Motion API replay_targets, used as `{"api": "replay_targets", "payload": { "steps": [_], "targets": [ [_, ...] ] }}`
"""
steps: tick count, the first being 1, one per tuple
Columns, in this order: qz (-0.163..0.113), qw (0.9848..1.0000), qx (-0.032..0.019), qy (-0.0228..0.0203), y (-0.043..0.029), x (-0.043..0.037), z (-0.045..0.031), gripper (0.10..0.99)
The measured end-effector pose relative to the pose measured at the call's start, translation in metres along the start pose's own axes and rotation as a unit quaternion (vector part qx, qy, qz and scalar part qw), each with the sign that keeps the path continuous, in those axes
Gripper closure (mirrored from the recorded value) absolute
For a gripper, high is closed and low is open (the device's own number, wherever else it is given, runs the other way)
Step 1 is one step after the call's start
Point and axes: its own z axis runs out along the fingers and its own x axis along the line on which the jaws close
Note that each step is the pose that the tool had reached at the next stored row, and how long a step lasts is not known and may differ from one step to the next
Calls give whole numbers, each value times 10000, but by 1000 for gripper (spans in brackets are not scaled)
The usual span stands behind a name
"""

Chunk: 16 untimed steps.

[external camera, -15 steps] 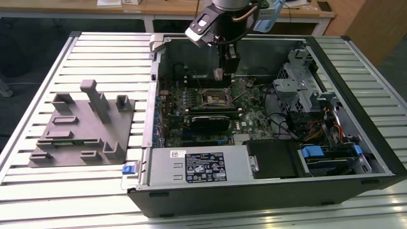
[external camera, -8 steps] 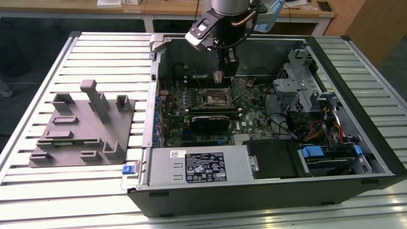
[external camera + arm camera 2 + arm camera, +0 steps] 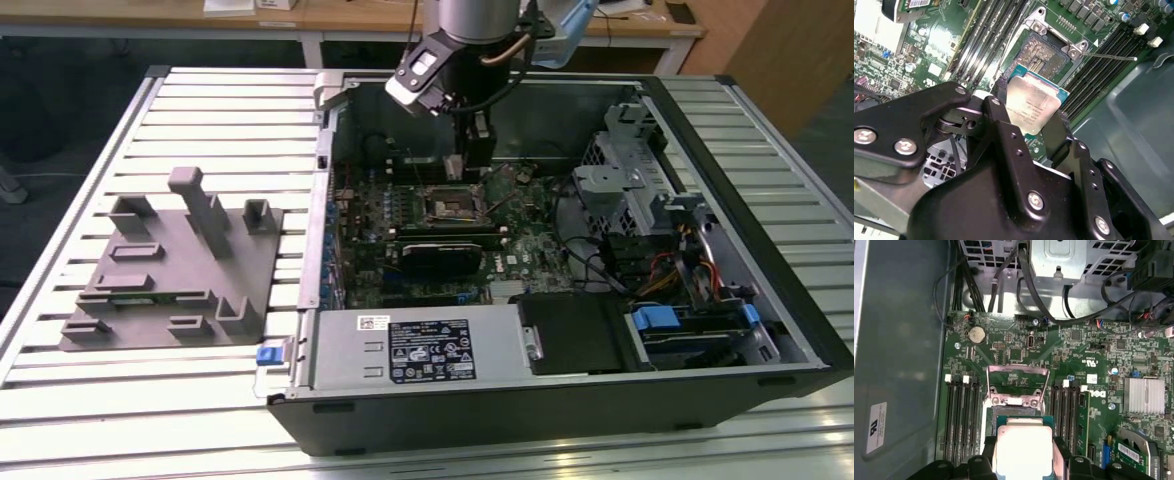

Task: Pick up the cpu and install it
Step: 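Place the cpu into insertion slot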

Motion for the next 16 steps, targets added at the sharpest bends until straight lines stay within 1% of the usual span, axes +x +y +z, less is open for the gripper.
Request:
{"api": "replay_targets", "payload": {
  "steps": [6,16],
  "targets": [
    [0,10000,0,0,-14,2,72,557],
    [1,10000,0,0,-30,4,170,557]
  ]
}}
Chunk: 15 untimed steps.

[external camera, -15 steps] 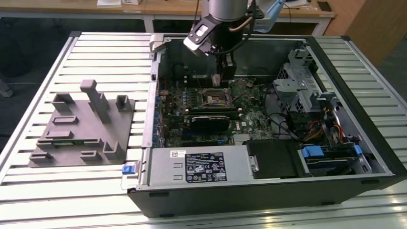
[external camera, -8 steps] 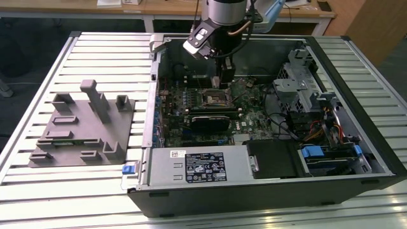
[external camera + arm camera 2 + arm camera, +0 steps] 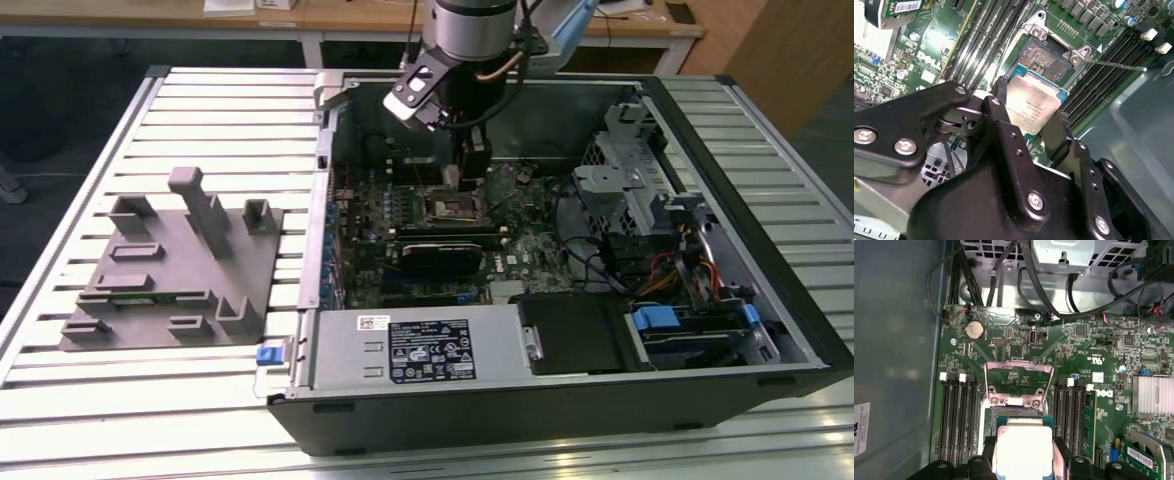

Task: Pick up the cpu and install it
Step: 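Place the cpu into insertion slot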

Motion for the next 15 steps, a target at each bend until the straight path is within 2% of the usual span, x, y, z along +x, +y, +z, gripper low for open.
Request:
{"api": "replay_targets", "payload": {
  "steps": [7,15],
  "targets": [
    [-1,10000,0,0,-13,2,86,557],
    [36,10000,1,-3,-27,13,149,557]
  ]
}}
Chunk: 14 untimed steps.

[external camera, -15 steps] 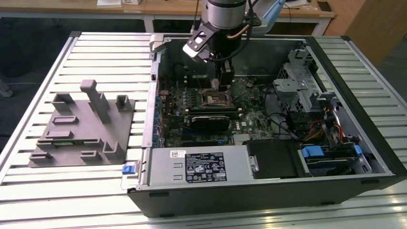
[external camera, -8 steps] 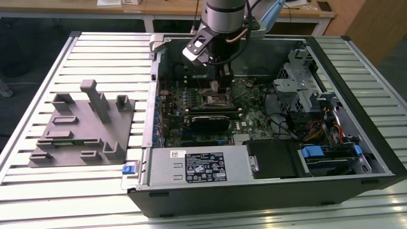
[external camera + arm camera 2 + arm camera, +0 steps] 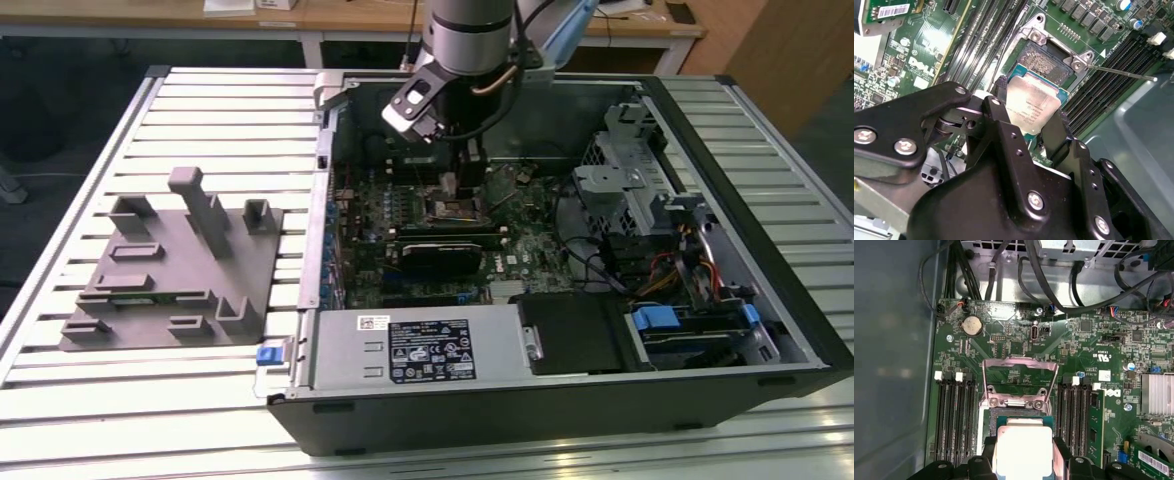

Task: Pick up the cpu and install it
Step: 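Place the cpu into insertion slot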

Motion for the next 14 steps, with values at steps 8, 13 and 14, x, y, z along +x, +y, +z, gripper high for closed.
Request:
{"api": "replay_targets", "payload": {
  "steps": [8,13,14],
  "targets": [
    [10,10000,0,0,-21,23,67,557],
    [14,10000,0,-1,-26,31,116,557],
    [15,10000,0,-1,-27,31,125,557]
  ]
}}
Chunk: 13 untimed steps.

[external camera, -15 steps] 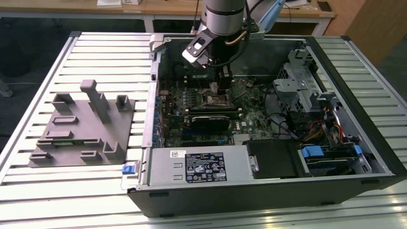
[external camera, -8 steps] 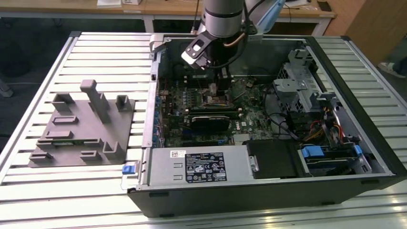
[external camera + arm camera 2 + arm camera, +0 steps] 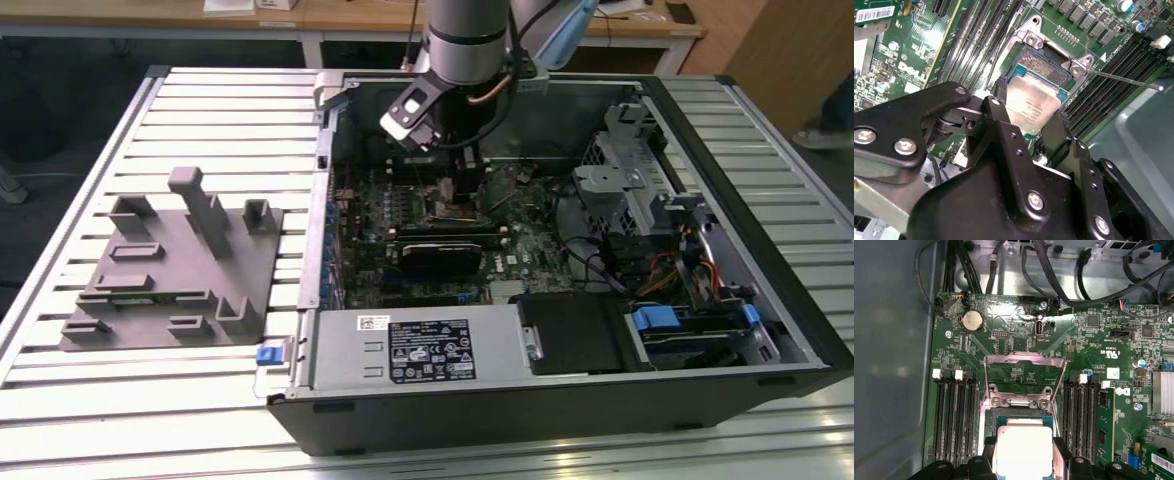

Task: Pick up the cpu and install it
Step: 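Place the cpu into insertion slot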

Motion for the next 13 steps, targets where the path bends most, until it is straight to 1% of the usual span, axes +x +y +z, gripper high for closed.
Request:
{"api": "replay_targets", "payload": {
  "steps": [13],
  "targets": [
    [1,10000,0,0,-5,1,72,557]
  ]
}}
